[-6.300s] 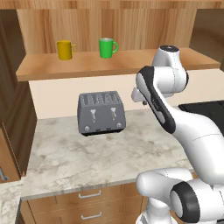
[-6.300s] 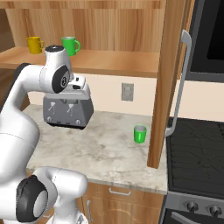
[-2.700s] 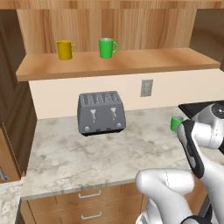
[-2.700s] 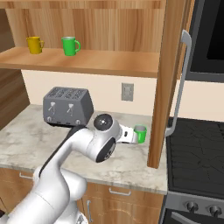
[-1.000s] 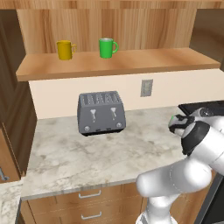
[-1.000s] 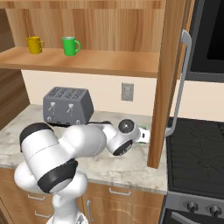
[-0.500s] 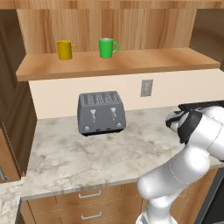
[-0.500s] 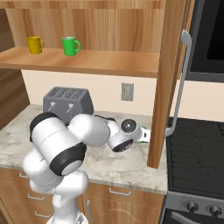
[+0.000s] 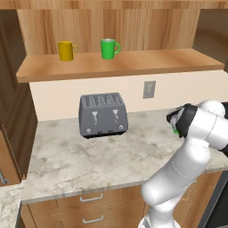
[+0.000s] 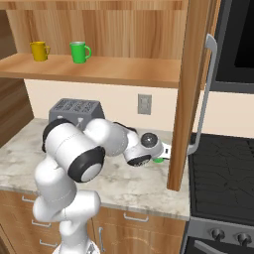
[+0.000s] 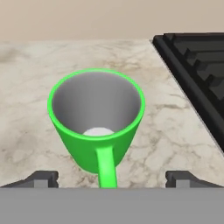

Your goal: Pick the mug on the counter and place it in the cabinet with the handle facing the right, like the mugs already inside.

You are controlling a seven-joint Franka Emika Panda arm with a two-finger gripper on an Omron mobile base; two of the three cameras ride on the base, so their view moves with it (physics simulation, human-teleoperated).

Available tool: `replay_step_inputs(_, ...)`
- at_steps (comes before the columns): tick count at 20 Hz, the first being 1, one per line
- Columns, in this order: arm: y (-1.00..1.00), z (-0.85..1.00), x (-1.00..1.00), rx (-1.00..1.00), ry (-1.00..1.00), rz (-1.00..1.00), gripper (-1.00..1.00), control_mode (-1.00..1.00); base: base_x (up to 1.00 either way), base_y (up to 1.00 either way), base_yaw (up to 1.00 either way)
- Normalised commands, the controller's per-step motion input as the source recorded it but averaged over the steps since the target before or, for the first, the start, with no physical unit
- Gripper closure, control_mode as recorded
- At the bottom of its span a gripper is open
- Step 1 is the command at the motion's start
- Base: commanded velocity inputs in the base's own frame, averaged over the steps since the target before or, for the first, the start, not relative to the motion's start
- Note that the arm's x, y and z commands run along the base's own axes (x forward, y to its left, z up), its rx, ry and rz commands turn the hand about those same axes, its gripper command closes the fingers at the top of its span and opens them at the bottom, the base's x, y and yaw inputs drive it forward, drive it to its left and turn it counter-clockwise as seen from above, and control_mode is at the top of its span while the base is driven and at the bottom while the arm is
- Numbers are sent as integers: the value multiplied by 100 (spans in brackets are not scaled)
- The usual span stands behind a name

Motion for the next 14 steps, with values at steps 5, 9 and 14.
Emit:
replay_step_inputs(5,-5,-12,6,1,0,0,100,-100,0,0,0)
replay_step_inputs(9,-2,-9,0,2,0,0,100,-100,0,0,0)
replay_step_inputs(14,0,-7,0,3,0,0,100,-100,0,0,0)
